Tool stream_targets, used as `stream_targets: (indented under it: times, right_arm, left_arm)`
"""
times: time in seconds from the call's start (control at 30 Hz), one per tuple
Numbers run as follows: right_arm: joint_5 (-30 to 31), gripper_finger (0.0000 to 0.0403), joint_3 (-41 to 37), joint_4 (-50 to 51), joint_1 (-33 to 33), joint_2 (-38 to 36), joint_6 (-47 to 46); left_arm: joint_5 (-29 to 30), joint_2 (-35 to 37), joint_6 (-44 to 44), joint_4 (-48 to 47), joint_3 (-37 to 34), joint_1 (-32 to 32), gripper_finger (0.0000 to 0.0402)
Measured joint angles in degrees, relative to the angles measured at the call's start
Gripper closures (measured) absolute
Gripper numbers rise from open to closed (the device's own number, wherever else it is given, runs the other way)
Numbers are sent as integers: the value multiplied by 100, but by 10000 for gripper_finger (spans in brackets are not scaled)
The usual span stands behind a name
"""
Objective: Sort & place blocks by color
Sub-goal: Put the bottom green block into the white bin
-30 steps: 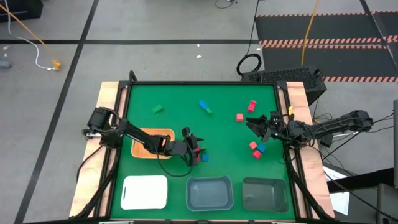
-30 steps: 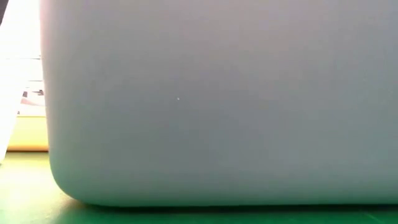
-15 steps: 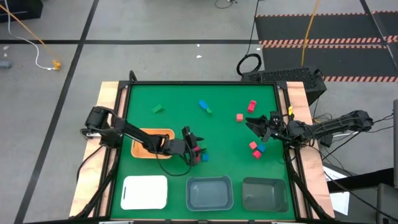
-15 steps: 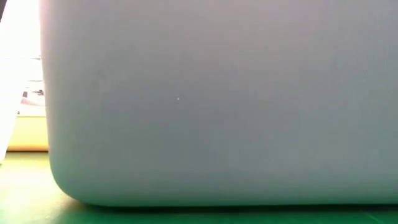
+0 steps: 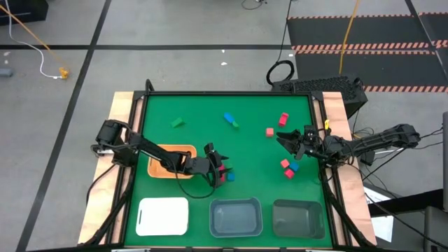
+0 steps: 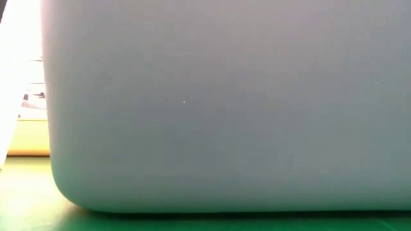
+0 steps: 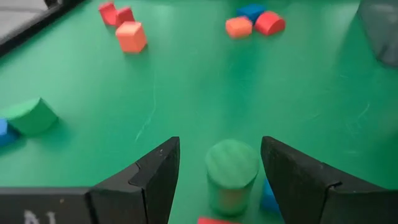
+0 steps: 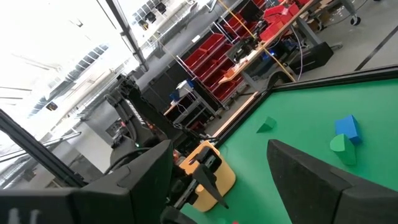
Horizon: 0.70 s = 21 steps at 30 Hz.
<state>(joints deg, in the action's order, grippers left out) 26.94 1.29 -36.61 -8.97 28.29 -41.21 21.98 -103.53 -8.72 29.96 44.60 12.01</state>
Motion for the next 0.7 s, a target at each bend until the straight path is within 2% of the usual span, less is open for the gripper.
stream_targets:
  times: [0.7]
  right_arm:
    - [0, 149, -1, 1, -2, 1, -1]
  left_arm:
    - [-97, 2, 25, 16, 3, -7, 174]
